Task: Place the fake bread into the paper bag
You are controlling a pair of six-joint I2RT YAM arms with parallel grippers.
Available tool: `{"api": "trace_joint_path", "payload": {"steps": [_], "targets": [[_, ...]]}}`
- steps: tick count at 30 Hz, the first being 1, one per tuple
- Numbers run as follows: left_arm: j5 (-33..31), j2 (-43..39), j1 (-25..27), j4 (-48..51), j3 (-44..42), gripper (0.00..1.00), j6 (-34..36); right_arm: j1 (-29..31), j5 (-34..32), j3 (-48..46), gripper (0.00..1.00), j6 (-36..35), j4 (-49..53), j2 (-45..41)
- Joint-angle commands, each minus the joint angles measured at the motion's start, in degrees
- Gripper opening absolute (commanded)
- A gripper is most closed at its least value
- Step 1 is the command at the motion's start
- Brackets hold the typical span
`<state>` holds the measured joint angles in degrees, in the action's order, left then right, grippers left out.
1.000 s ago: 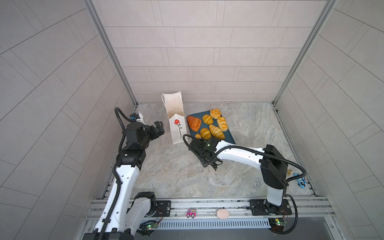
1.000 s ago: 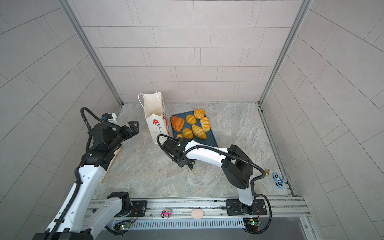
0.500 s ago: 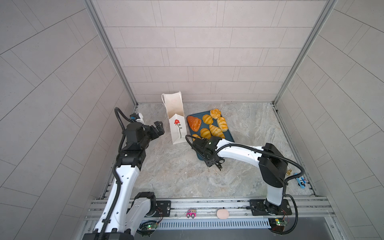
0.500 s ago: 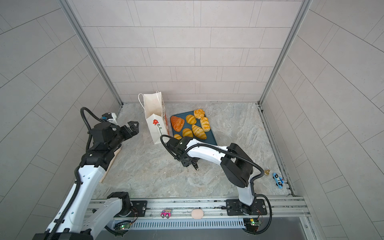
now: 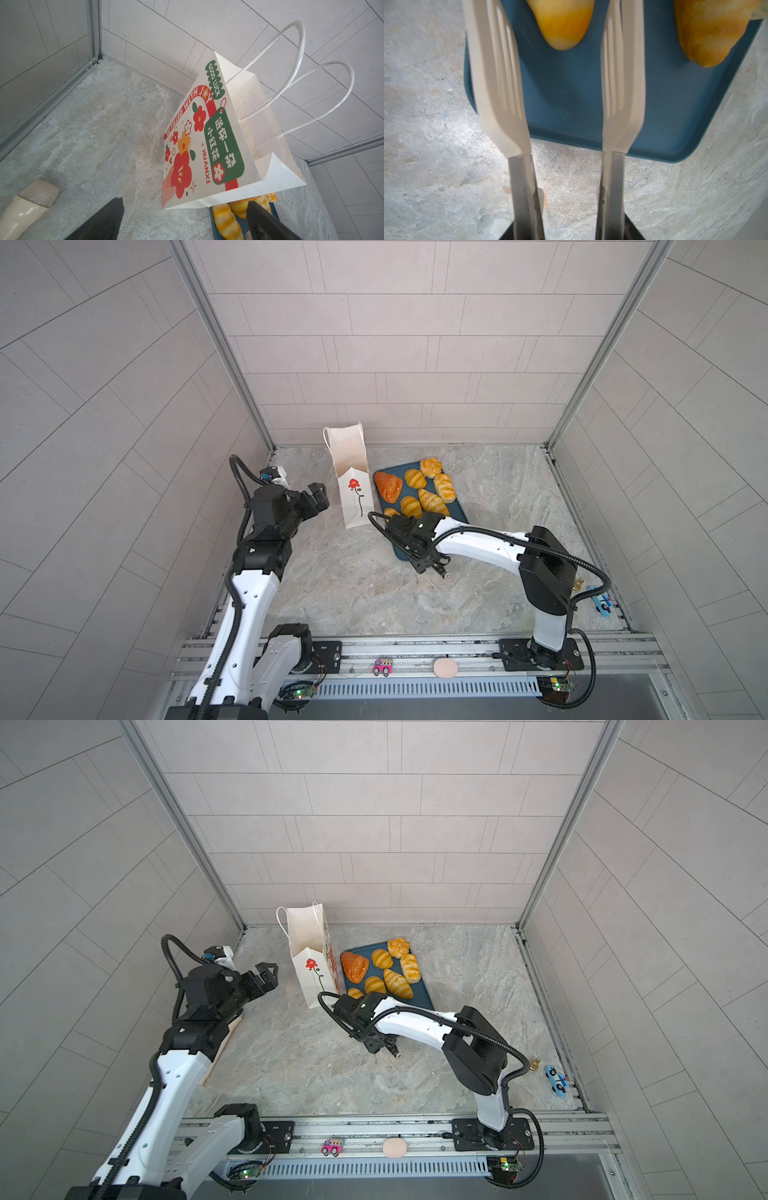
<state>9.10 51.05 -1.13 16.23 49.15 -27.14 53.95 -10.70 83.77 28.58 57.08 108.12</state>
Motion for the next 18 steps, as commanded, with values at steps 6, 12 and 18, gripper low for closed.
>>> {"api": "trace_joint_path", "payload": {"steps": [6, 12, 18], "targets": [[-1.02, -0.98, -0.37, 0.19, -0.58, 1.0, 0.31, -1.21, -1.32, 3.99, 0.55, -4.54, 0.14, 2.11], [-1.02, -0.94, -0.35, 0.12, -0.53, 1.0, 0.33, -1.83, -0.78, 5.47, 0.53, -5.48, 0.05, 3.67], [-1.35, -0.82, -0.35, 0.29, -0.55, 1.0, 0.33, -2.35, -0.34, 5.62, 0.53, -6.37, -0.04, 4.03]]}}
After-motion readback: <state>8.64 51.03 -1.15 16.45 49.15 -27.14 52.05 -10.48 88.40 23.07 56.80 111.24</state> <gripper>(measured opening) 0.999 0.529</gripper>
